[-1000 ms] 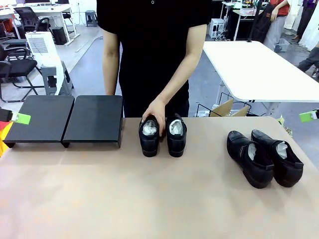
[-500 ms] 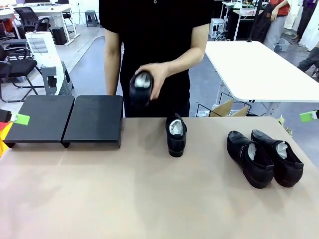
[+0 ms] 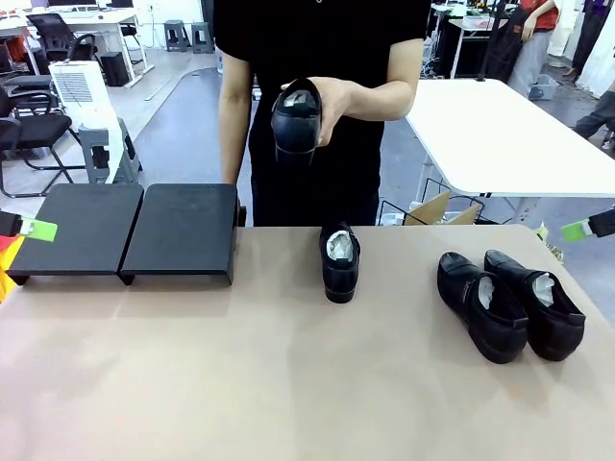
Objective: Organize the shoes by placing them on the stand.
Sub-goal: Pick up one Shoe and place it in the middle of the table.
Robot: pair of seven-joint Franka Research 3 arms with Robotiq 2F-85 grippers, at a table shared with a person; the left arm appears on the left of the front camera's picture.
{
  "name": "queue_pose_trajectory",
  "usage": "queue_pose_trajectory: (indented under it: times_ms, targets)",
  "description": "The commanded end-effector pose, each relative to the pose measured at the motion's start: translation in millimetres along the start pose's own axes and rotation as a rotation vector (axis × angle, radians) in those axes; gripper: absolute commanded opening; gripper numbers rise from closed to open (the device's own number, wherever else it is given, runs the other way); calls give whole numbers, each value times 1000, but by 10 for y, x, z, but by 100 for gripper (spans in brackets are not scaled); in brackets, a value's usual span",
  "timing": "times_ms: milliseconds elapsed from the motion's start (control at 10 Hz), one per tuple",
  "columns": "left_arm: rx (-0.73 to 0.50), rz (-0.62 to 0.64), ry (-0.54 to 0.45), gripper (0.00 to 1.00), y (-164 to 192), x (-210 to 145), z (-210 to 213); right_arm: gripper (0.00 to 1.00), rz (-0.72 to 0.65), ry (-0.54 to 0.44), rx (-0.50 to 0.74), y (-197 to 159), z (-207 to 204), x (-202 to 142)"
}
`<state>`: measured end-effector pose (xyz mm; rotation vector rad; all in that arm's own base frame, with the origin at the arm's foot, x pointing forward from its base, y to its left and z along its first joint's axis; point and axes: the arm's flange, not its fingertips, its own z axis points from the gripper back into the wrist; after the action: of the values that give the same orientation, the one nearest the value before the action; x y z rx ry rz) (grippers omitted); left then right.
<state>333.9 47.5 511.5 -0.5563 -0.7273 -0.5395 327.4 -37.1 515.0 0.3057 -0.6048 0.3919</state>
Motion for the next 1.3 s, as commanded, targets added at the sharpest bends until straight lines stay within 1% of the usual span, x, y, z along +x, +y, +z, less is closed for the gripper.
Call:
queue_pose_trajectory:
  times_ms: [0, 100, 200, 400, 500, 700, 1000, 1100, 1200]
  targets:
    - [-13, -14, -7, 100, 28, 8, 2, 100, -5, 142, -120, 192, -19, 128]
    - [-13, -14, -7, 100, 28, 8, 2, 100, -17, 207, -198, 308, -136, 168]
    - [-13, -14, -7, 100, 28, 8, 2, 100, -35, 286, -216, 391, -313, 198]
    - [-13, -14, -7, 100, 28, 8, 2, 100, -27, 379, -276, 611, -695, 205]
    - [-13, -14, -7, 100, 28, 8, 2, 100, -30, 395, -317, 692, -842, 184]
    - [-13, -14, -7, 100, 28, 8, 2, 100, -76, 414, -359, 709, -1086, 131]
    - [-13, -14, -7, 100, 28, 8, 2, 100, -148, 464, -336, 593, -1429, 56]
    - [-13, -14, -7, 100, 28, 8, 2, 100, -146, 461, -328, 542, -1509, 59]
    - [-13, -14, -7, 100, 28, 8, 2, 82, -164, 446, -325, 502, -1545, 95]
